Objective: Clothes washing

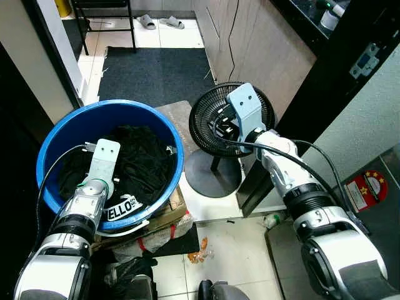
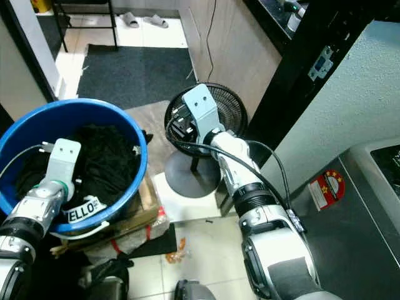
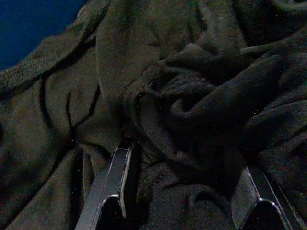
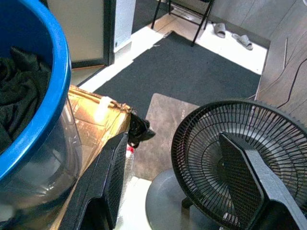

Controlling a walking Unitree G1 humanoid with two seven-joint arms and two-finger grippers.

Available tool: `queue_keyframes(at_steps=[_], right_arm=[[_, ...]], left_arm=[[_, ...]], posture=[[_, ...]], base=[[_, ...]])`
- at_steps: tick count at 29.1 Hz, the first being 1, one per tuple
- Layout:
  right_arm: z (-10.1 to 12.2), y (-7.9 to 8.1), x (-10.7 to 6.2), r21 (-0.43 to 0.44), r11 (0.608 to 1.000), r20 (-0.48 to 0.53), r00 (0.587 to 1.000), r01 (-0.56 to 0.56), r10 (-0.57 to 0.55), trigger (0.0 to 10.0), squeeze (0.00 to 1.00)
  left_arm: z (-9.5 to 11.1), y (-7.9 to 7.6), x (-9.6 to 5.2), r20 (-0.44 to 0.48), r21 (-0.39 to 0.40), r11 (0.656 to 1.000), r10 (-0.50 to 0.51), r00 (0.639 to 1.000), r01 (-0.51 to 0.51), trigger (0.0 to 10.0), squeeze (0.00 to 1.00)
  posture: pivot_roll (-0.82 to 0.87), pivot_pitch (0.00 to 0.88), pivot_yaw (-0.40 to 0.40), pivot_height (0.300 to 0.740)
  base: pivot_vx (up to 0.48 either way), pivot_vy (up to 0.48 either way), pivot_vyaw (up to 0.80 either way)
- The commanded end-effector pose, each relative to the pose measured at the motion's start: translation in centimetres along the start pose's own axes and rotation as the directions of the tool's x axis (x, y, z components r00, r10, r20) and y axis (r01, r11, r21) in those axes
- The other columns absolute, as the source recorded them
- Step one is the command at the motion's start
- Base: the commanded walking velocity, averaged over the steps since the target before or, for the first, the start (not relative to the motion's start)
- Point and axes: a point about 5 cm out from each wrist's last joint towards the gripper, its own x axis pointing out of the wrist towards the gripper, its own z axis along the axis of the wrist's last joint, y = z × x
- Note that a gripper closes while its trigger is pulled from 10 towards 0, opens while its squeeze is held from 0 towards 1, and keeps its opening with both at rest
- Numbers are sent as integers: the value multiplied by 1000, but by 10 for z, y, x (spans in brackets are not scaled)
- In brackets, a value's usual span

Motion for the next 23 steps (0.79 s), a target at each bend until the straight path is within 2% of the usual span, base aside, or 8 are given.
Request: queue_keyframes(at_steps=[1,3,4,5,8,17,21,23], right_arm=[[-8,0,-4,9,1000,-28,1000,5,-5,10000,0],[-9,0,-4,10,1000,-29,1000,6,-6,10000,0],[-9,0,-5,10,1000,-30,1000,7,-7,10000,0],[-9,0,-6,11,1000,-31,999,9,-8,10000,0],[-11,-2,-7,12,1000,-37,999,14,-14,10000,0],[-12,-1,-7,15,1000,-40,999,16,-15,10000,0],[-13,0,-7,17,1000,-44,999,17,-17,10000,0],[-13,0,-7,17,1000,-44,999,17,-17,10000,0]], left_arm=[[-37,-9,-2,-139,46,999,-22,990,28,10000,0],[-37,-12,-1,-143,26,999,-36,989,40,10000,0],[-36,-14,-1,-142,12,999,-44,989,46,10000,71],[-33,-16,-1,-135,-18,998,-61,989,59,10000,1000],[-25,-17,0,-104,-54,995,-84,991,79,10000,1000],[-27,-19,-1,-88,-25,994,-106,990,104,10000,1000],[-48,-20,-3,-155,-54,993,-113,981,106,10000,1000],[-48,-20,-3,-155,-54,993,-113,981,106,10000,1000]], posture=[[0,224,-31,740],[-3,227,-29,740],[-7,228,-27,740],[-10,230,-26,740],[-4,232,-26,740],[1,234,-23,740],[-1,233,-23,740],[-1,233,-23,740]], base=[[0,0,0],[0,0,0],[0,0,0],[0,0,0],[0,0,0],[0,0,0],[0,0,0],[0,0,0]])
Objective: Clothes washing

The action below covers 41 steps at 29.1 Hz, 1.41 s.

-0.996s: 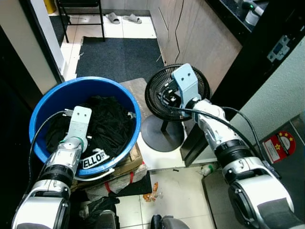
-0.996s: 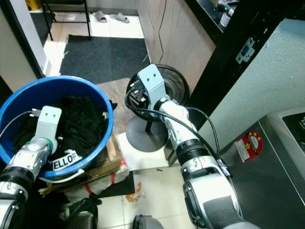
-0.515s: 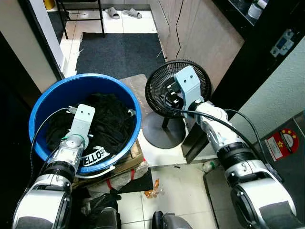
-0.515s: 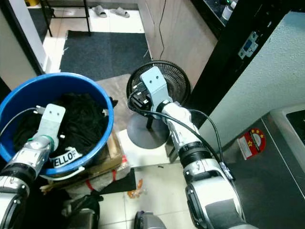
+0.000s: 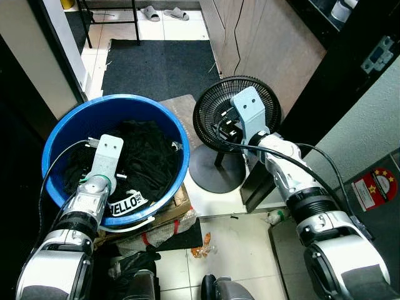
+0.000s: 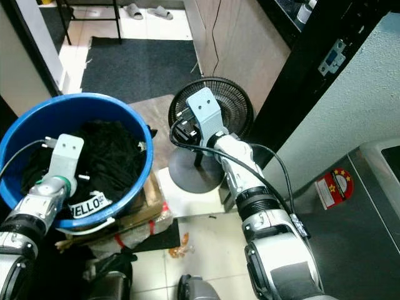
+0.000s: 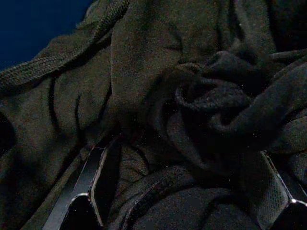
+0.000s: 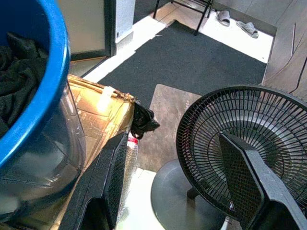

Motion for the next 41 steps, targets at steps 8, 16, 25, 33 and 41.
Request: queue_keyframes(at_steps=[8,16,25,33,41], right_arm=[[-7,-1,-4,8,1000,-25,1000,7,-6,10000,0],[-5,-1,-3,6,1000,-22,1000,5,-5,10000,0],[-1,-1,-3,7,1000,5,1000,6,-6,10000,0],[14,-2,-2,31,999,92,995,27,-30,10000,0],[17,-3,-1,38,999,108,993,34,-38,10000,0]], left_arm=[[-85,-19,-12,-298,-96,994,-86,951,60,0,0],[-86,-18,-12,-288,-105,993,-86,954,57,0,0],[-31,-8,-5,-16,-89,995,-47,999,45,0,0],[57,24,-20,364,-154,986,122,923,-69,10000,0],[114,38,-47,577,-189,977,187,795,-93,10000,0]], posture=[[-3,224,-25,740],[-1,216,-27,740],[2,202,-28,740],[9,198,-29,740],[11,198,-33,740]], base=[[0,0,0],[0,0,0],[0,0,0],[0,0,0],[0,0,0]])
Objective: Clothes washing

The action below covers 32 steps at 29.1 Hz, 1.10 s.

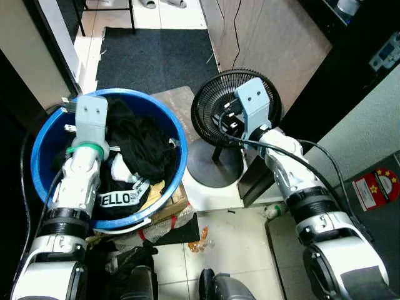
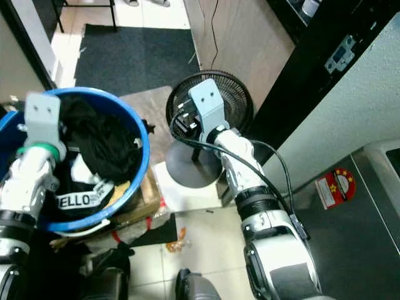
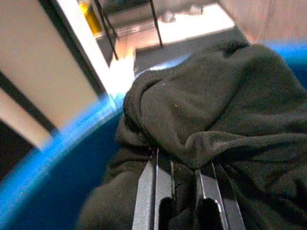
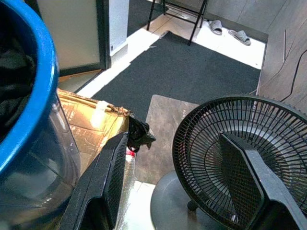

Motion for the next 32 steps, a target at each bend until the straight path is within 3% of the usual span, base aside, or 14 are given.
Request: queue_keyframes(at_steps=[1,6,15,17,18,20,21,22,25,26,28,29,30,32], right_arm=[[1,0,0,9,1000,14,1000,3,-3,10000,0],[3,2,0,13,1000,25,1000,-3,3,10000,0],[5,2,1,16,1000,36,999,-3,2,10000,0],[7,3,0,16,1000,47,999,-2,1,10000,0],[10,3,0,22,1000,65,998,2,-4,10000,0],[10,3,0,22,1000,65,998,2,-4,10000,0],[12,3,0,27,1000,77,997,5,-7,10000,0],[12,3,0,27,1000,77,997,5,-7,10000,0],[24,2,-7,51,997,161,985,52,-59,10000,0],[24,2,-7,51,997,161,985,52,-59,10000,0],[38,5,-17,70,994,243,965,80,-95,10000,0],[38,5,-17,70,994,243,965,80,-95,10000,0],[45,7,-22,83,993,281,953,89,-109,10000,0],[50,10,-26,104,990,308,944,92,-120,10000,0]], left_arm=[[17,2,0,67,-29,999,19,998,-17,10000,0],[52,1,1,182,-53,999,19,983,-9,10000,0],[69,2,0,226,-59,998,16,974,-3,10000,0],[91,2,-4,312,-73,997,-1,950,25,10000,0],[105,-1,-10,393,-20,998,-49,918,62,10000,0],[105,-1,-10,393,-20,998,-49,918,62,10000,0],[114,-4,-15,442,24,996,-87,893,85,10000,0],[114,-4,-15,442,24,996,-87,893,85,10000,0],[113,-20,-38,432,132,957,-290,854,258,10000,0],[113,-20,-38,432,132,957,-290,854,258,10000,0],[100,-27,-58,367,100,923,-381,848,371,10000,0],[100,-27,-58,367,100,923,-381,848,371,10000,0],[94,-30,-66,340,37,917,-386,857,398,10000,0],[91,-31,-71,328,-6,912,-385,863,410,10000,0]], posture=[[10,198,-33,740],[11,194,-33,740],[12,193,-33,740],[12,191,-33,740],[13,188,-30,740],[13,188,-30,740],[13,188,-30,740],[13,188,-30,740],[20,185,-21,740],[20,185,-21,740],[25,181,-14,740],[25,181,-14,740],[29,179,-14,740],[31,178,-12,740]], base=[[0,0,0],[0,0,0],[0,0,0],[0,0,0],[0,0,0],[0,0,0],[0,0,0],[0,0,0],[0,0,0],[0,0,0],[0,0,0],[0,0,0],[0,0,0],[0,0,0]])
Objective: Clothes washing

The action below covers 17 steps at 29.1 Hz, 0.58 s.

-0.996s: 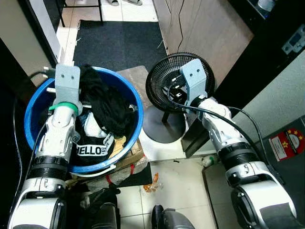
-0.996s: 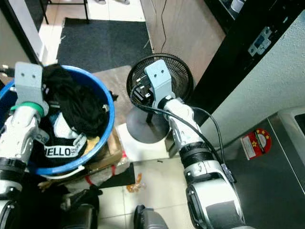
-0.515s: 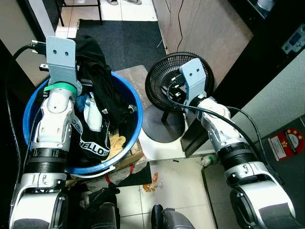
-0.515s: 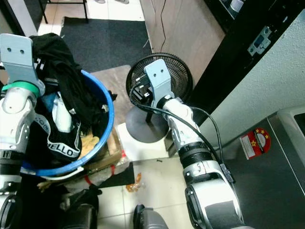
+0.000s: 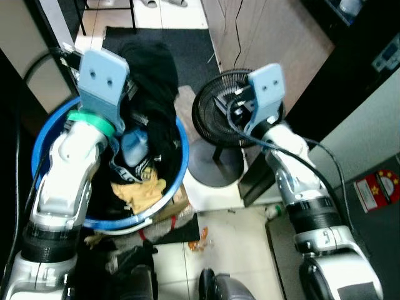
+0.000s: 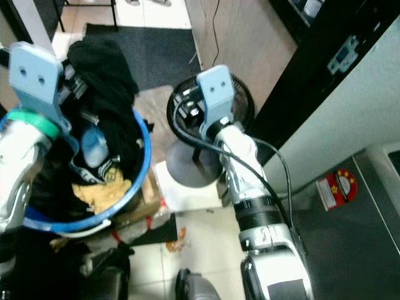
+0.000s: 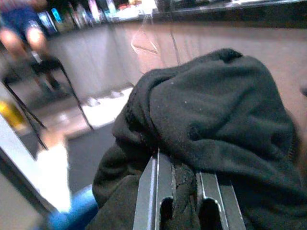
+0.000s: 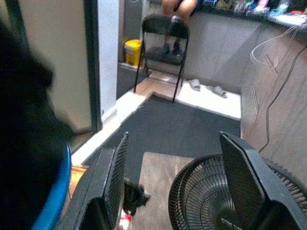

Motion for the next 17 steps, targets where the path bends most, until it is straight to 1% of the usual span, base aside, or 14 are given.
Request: queue_keyframes(at_steps=[1,2,3,4,7,8,9,10,12,13,14,15,17], right_arm=[[3,0,-2,22,1000,10,1000,11,-11,10000,0],[7,2,-5,37,999,33,999,18,-19,10000,0],[7,2,-5,37,999,33,999,18,-19,10000,0],[15,5,-9,62,998,70,997,32,-36,10000,0],[20,6,-12,79,996,94,994,41,-48,10000,0],[27,5,-14,87,995,129,989,55,-66,10000,0],[37,2,-16,104,992,172,981,73,-90,10000,0],[37,2,-16,104,992,172,981,73,-90,10000,0],[47,0,-16,110,990,215,971,87,-109,10000,0],[47,0,-16,110,990,215,971,87,-109,10000,0],[51,0,-15,106,990,228,967,89,-111,10000,0],[51,0,-15,106,990,228,967,89,-111,10000,0],[61,-1,-14,97,991,254,960,96,-117,10000,0]], left_arm=[[9,-2,-2,28,-23,1000,-10,1000,11,10000,0],[9,-5,-6,26,-41,999,-13,1000,14,10000,0],[9,-5,-6,26,-41,999,-13,1000,14,10000,0],[17,-7,-7,46,-83,997,3,999,1,10000,0],[23,-8,-7,62,-106,994,13,998,-6,10000,0],[31,-7,-7,88,-126,992,26,996,-15,10000,0],[41,0,-2,121,-149,988,60,991,-42,10000,0],[41,0,-2,121,-149,988,60,991,-42,10000,0],[53,11,3,154,-177,981,107,982,-79,10000,0],[53,11,3,154,-177,981,107,982,-79,10000,0],[60,17,7,179,-185,978,127,976,-93,10000,0],[60,17,7,179,-185,978,127,976,-93,10000,0],[78,27,11,227,-193,975,150,962,-107,10000,0]], posture=[[31,178,-12,740],[29,175,-13,740],[29,175,-13,740],[32,165,-13,740],[33,164,-13,740],[37,156,-13,740],[40,145,-14,740],[40,145,-14,740],[35,137,-12,740],[35,137,-12,740],[34,131,-12,740],[34,131,-12,740],[39,107,-14,740]], base=[[0,0,0],[0,0,0],[0,0,0],[0,0,0],[0,0,0],[0,0,0],[0,0,0],[0,0,0],[0,0,0],[0,0,0],[0,0,0],[0,0,0],[0,0,0]])
